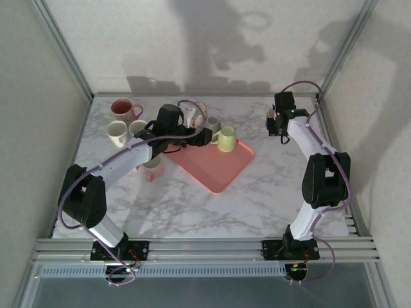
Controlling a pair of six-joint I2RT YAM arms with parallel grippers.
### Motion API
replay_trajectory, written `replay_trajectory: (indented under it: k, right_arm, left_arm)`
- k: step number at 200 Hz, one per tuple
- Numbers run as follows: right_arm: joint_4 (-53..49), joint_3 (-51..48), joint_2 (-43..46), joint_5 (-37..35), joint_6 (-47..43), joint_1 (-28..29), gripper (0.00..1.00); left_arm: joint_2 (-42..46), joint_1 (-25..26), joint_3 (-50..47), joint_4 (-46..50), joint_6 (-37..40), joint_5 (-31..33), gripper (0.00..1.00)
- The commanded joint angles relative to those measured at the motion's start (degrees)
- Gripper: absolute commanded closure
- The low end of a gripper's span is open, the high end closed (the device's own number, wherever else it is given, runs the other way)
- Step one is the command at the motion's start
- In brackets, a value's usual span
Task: Turn the mug right side up
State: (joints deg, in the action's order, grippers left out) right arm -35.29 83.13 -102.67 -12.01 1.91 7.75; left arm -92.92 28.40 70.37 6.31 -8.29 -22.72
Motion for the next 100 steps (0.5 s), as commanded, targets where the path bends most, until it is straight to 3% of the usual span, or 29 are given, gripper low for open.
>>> replay_trajectory:
  k: [1,100]
  right_arm:
    - [6.07,3.97,-2.09,-0.65,-1.56,-0.17,1.00]
    - [7.91,6.59,-9.09,-0.34,-1.91,-0.22,0.99]
  left_arm:
    - [-1.38,-0.10,0.73,0.96,1.99,1.37,0.05]
    - [-1.49,-0.10,-0.50,-0.33,4.18,2.44,0.06]
